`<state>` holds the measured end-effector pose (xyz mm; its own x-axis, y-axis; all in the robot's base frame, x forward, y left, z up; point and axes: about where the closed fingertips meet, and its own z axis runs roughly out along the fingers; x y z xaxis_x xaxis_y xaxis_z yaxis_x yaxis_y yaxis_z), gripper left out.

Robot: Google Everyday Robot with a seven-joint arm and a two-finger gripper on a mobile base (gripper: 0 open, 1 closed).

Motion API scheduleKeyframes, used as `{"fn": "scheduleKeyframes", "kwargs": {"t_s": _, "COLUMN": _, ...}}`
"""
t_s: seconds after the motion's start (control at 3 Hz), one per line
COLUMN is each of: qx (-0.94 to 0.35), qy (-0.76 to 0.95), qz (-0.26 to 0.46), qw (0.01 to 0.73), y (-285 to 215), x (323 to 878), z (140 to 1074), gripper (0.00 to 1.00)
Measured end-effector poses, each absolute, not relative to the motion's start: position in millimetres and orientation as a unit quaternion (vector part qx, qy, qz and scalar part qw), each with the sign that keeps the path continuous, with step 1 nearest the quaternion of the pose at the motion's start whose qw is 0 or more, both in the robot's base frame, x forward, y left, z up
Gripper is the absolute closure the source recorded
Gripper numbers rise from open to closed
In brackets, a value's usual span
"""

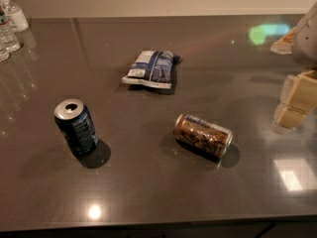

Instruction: Place orange can upright

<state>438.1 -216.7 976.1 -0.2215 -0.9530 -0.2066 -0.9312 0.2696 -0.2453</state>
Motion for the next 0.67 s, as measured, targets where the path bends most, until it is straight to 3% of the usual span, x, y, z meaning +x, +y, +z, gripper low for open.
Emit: {"fn": "scheduleKeyframes", "kwargs": {"t_s": 0.67, "qx": -0.612, "qy": 0.776, "qz": -0.033, "qw": 0.149, "y": -207.9, "x": 438.8, "z": 974.8, "gripper": 0.0}}
